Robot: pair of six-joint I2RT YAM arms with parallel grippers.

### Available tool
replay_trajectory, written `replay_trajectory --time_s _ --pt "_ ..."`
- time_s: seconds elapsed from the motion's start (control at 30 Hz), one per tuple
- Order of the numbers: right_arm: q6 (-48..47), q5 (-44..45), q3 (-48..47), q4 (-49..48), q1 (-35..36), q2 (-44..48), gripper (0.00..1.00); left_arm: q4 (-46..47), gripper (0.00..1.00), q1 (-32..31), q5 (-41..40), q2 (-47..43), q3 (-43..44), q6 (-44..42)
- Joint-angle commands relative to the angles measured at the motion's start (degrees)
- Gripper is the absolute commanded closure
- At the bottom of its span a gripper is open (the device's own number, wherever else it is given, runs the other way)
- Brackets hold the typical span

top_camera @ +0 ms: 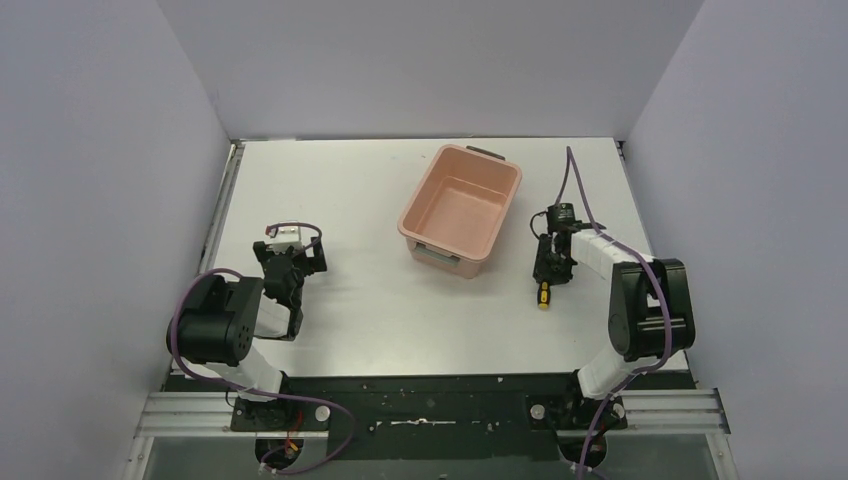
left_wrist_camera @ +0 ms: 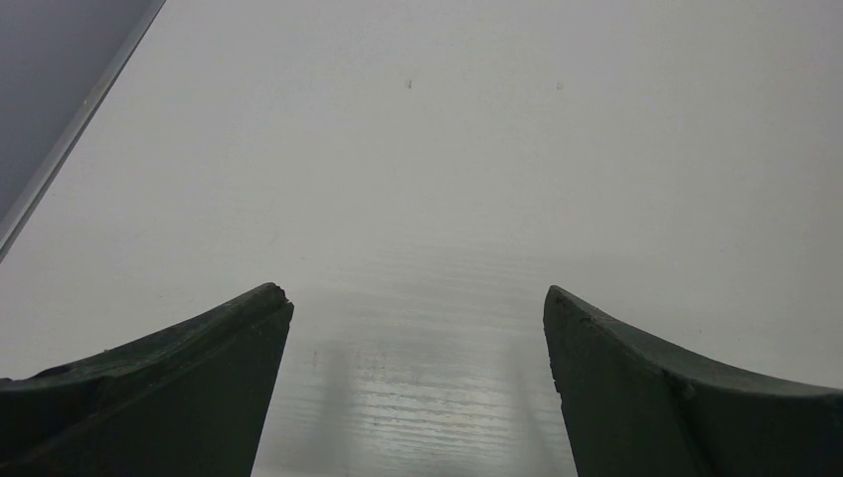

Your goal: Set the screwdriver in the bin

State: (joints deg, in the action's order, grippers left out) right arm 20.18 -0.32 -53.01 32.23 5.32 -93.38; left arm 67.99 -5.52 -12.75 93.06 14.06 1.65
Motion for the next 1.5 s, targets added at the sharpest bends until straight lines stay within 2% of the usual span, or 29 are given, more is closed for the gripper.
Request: replay_trajectory --time_s 0.0,0.03,0.07,0.13,0.37,0.57,0.67,0.87,1.0,1.17,1.47 --pt "-0.31 0.76 0.76 -2.04 -0.17 -2.33 0.85 1.59 0.03 0.25 1.09 -0.81 0.26 -0.42" --pt "-0.4 0.8 -0.26 -1.17 -0.24 -1.81 0.99 1.62 0.03 0.3 1.02 -0.81 0.26 -0.38" --pt "-0.5 1.09 -1.66 0.17 -0.4 -1.11 1.0 1.59 0.03 0.25 1.04 -0.81 0.26 -0.44" --pt "-1.1 1.77 -6.3 3.61 -1.08 0.47 1.0 1.67 0.03 0.31 1.06 -0.81 0.26 -0.5" --pt "-0.76 0.9 -32.21 19.1 -5.06 1.69 1.0 1.61 0.03 0.25 1.06 -0.8 0.26 -0.39" --pt "4.82 -2.62 -45.47 22.13 -5.2 -0.25 1.0 1.62 0.03 0.26 1.06 -0.81 0.26 -0.47" --pt "8.22 -4.2 -47.29 19.75 -2.38 -0.7 1.0 1.62 0.03 0.29 1.06 -0.83 0.26 -0.44" --pt "14.86 -2.48 -51.04 11.88 12.47 -3.7 1.0 1.64 0.03 0.25 1.03 -0.85 0.26 -0.41" --pt "15.69 0.08 -55.68 11.11 19.36 -9.4 1.0 1.64 0.03 0.3 1.05 -0.83 0.26 -0.48" --pt "15.58 3.77 -55.89 11.11 22.7 -15.13 1.0 1.67 0.03 0.25 1.06 -0.84 0.26 -0.45" --pt "15.74 7.14 -45.35 7.5 24.46 -23.4 1.0 1.62 0.03 0.26 1.06 -0.83 0.26 -0.43"
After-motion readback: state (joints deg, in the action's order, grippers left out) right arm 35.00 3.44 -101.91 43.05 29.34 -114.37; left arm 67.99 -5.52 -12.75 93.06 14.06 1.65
